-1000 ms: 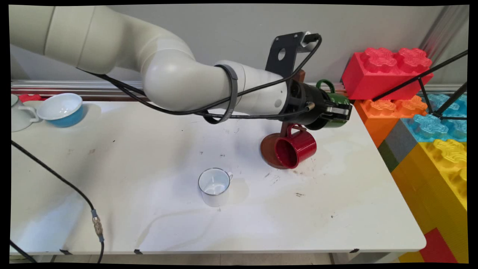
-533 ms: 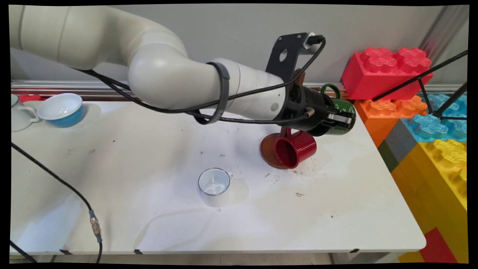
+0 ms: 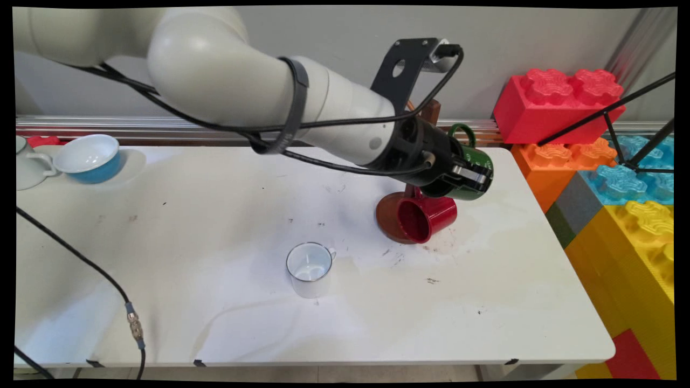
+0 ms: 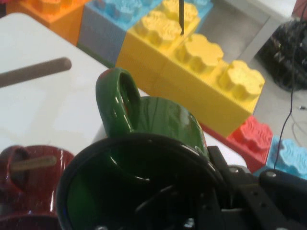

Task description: Place the picked object on the table

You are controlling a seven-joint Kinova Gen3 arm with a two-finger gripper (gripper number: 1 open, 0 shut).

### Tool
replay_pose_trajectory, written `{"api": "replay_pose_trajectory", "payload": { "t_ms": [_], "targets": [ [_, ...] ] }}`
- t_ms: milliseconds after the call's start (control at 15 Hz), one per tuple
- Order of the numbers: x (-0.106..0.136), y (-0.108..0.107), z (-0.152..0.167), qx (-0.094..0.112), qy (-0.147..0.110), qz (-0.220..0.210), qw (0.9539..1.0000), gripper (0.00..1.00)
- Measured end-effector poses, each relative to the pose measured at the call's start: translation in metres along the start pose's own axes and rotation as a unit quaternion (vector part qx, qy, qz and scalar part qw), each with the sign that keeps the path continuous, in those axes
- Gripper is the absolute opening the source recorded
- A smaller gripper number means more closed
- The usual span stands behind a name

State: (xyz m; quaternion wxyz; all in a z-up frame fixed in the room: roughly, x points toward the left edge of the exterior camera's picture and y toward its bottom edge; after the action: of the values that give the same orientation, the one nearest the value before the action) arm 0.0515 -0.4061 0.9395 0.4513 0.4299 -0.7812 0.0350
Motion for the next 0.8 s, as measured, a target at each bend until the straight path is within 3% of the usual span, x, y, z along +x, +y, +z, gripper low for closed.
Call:
{"api": "replay_pose_trajectory", "payload": {
  "t_ms": [400, 800],
  "targets": [
    [0.012, 0.005, -0.027, 0.009, -0.057, 0.010, 0.9983, 0.00],
    [0.022, 0.003, -0.060, 0.053, -0.126, 0.027, 0.9902, 0.00]
  ]
}}
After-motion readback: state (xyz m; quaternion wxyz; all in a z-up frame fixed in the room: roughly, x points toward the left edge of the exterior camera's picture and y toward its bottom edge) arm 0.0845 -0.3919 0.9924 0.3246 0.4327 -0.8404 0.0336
